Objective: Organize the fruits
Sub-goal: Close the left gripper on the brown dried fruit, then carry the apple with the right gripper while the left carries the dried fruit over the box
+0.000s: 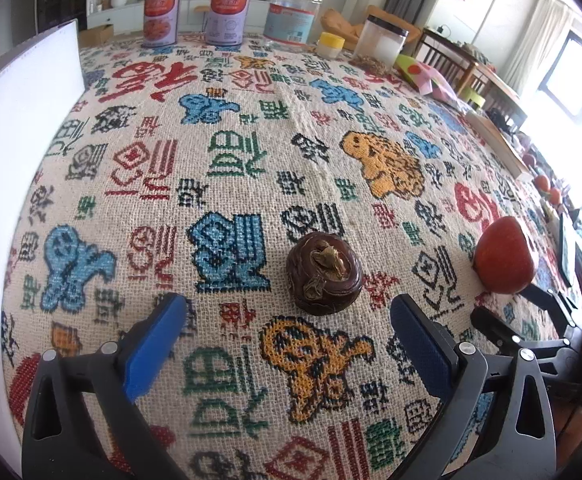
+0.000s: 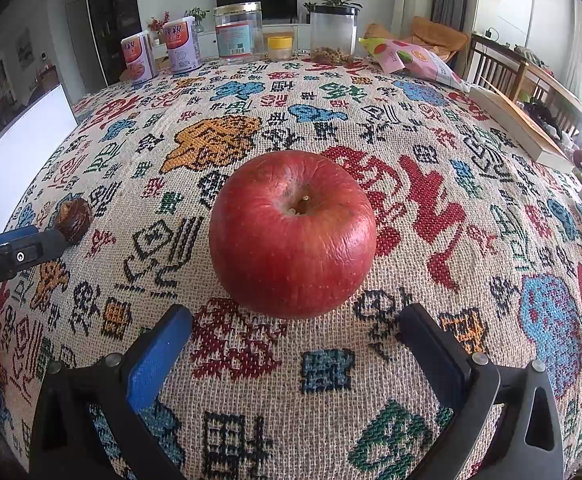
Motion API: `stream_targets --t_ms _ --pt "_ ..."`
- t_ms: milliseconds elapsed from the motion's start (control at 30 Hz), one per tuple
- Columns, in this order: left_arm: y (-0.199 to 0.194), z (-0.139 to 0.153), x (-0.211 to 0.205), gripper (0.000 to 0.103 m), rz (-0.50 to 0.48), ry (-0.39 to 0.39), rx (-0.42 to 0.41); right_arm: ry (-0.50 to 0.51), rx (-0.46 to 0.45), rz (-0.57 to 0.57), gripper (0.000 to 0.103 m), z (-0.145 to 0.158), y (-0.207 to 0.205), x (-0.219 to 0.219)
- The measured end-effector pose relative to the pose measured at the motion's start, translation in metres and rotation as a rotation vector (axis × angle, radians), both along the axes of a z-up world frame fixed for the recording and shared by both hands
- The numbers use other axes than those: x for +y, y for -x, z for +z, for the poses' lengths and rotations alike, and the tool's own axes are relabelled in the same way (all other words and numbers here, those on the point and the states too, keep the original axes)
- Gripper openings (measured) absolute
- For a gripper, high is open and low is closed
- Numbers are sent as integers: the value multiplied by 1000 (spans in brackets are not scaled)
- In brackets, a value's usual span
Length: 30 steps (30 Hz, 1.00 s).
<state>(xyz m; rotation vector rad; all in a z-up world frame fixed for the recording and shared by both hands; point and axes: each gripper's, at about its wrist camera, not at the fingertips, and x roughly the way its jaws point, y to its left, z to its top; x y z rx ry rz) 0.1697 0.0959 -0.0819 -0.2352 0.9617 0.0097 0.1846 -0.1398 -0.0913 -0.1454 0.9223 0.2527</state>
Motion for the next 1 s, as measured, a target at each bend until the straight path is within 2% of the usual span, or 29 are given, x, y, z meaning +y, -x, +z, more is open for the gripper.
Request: stream_targets --t_ms 133,200,233,300,333,433,533,600,667,767,900,1000 --pt "-7 -1 -21 99 -33 -90 5 0 0 1 103 0 0 0" --pt "-10 0 -29 94 -42 -117 -3 -7 1 1 103 0 0 -1" --pt "-13 -1 -33 75 -48 -135 2 -21 1 1 103 2 0 -3" --pt "-18 -2 -42 61 -50 -207 -6 -97 -1 -6 103 6 0 -12" --pt "-19 -2 -42 43 -62 -208 -18 -155 -1 -16 103 9 -1 -19" --pt "-17 2 -38 41 -38 -182 -25 -256 -18 -67 103 17 -2 -36" --pt "-5 9 -31 41 -6 -147 -42 -267 1 -52 100 26 -7 -34" --pt "3 13 -27 41 5 -108 -41 -228 28 -6 95 31 -11 -22" --pt "10 19 -25 41 8 -84 -40 -155 30 15 95 38 -15 -9" --pt "20 28 -22 41 13 -72 -44 -103 46 18 95 46 -25 2" --pt "29 35 -18 41 16 -67 -40 3 126 37 95 42 -38 16" --pt "34 36 -19 41 20 -66 -38 28 166 42 94 40 -44 18"
